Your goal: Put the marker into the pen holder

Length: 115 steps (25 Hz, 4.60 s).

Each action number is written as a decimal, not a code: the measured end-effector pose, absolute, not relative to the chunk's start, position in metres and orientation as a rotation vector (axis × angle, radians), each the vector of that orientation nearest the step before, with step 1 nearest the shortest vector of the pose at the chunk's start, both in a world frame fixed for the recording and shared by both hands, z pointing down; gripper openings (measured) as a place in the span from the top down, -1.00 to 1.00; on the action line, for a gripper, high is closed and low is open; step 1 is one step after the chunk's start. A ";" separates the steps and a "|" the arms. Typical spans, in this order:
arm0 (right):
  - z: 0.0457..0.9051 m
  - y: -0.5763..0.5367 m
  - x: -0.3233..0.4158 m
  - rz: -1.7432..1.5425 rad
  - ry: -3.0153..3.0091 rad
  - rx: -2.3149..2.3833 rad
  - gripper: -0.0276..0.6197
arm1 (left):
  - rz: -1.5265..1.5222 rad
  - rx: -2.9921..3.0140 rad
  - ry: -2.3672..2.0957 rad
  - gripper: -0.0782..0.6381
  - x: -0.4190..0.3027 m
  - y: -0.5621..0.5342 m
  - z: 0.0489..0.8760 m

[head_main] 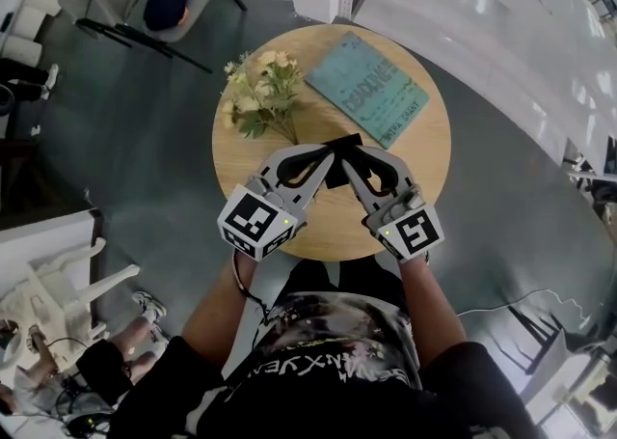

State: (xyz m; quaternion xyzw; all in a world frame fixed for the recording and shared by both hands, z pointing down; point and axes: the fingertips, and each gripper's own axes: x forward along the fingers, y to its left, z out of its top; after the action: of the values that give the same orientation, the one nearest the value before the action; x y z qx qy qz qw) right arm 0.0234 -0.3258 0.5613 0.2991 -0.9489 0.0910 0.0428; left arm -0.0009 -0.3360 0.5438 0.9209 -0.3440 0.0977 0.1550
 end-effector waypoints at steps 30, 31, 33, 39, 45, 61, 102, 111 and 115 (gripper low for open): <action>0.603 -0.327 0.028 0.088 -2.730 1.025 0.66 | 0.287 2.631 -0.960 0.71 -0.002 -0.319 0.559; 0.603 -0.326 0.028 0.089 -2.730 1.022 0.66 | 0.287 2.631 -0.959 0.71 -0.003 -0.318 0.559; 0.604 -0.325 0.028 0.097 -2.728 1.013 0.62 | 0.287 2.632 -0.957 0.71 -0.003 -0.318 0.561; 0.600 -0.323 0.028 0.093 -2.723 1.018 0.47 | 0.280 2.640 -0.944 0.71 -0.003 -0.316 0.558; 0.579 -0.320 0.027 0.057 -2.738 1.033 0.45 | 0.267 2.662 -0.936 0.71 -0.005 -0.314 0.549; 0.480 -0.265 0.005 -0.078 -2.773 1.090 0.45 | 0.221 2.757 -0.914 0.71 -0.022 -0.263 0.490; 0.395 -0.162 0.022 -0.107 -2.815 1.031 0.91 | 0.245 2.785 -0.973 0.71 -0.003 -0.182 0.403; 0.394 -0.166 0.030 -0.164 -2.793 1.055 0.91 | 0.243 2.795 -0.963 0.71 0.003 -0.186 0.404; 0.390 -0.164 0.034 -0.155 -2.798 1.072 0.91 | 0.243 2.803 -0.958 0.71 0.006 -0.184 0.402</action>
State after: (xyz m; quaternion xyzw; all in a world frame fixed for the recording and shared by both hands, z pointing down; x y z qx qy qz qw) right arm 0.0338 -0.1644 0.3904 0.3565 -0.9302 -0.0515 0.0705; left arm 0.0059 -0.1838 0.4018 0.9397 -0.3211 0.0815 0.0848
